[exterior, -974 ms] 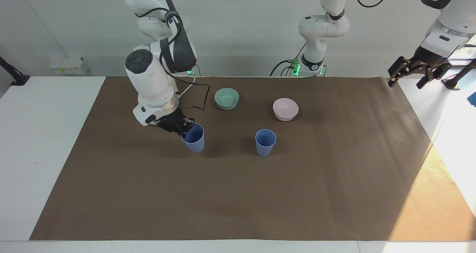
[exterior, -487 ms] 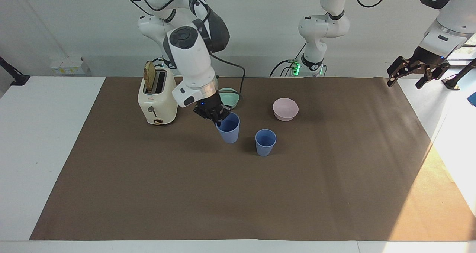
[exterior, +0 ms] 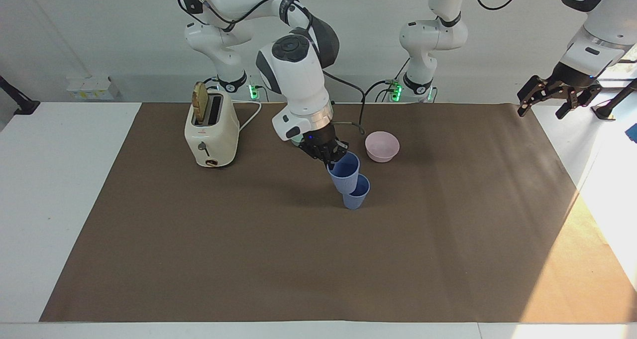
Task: Stack blue cups with both arms
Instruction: 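Lift the blue cup with the right gripper and lower it into the center cup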
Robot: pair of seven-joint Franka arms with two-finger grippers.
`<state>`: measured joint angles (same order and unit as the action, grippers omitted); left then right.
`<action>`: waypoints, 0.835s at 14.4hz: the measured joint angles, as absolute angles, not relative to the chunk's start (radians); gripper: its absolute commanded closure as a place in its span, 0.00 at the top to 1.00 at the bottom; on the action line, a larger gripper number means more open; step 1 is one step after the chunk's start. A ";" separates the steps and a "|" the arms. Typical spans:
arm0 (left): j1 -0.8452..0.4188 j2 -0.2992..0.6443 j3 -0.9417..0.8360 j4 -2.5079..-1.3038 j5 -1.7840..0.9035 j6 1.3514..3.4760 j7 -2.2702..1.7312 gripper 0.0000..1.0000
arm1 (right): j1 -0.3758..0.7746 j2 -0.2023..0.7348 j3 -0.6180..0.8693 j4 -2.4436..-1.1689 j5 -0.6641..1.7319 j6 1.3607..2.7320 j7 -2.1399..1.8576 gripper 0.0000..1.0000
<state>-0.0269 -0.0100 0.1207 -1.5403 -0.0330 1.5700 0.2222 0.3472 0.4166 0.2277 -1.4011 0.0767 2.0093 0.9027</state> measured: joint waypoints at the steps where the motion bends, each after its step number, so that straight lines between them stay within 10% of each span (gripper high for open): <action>1: -0.027 -0.010 0.121 -1.540 -0.033 1.570 0.222 1.00 | 0.359 0.431 0.228 -1.393 0.077 2.016 0.914 0.00; 12: -0.027 -0.010 0.121 -1.540 -0.033 1.569 0.222 1.00 | 0.375 0.447 0.228 -1.391 0.077 2.020 0.916 0.00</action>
<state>-0.0269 -0.0100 0.1207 -1.5403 -0.0330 1.5693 0.2223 0.3751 0.4469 0.2279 -1.3909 0.0767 2.0196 0.9163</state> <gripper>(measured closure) 0.000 0.956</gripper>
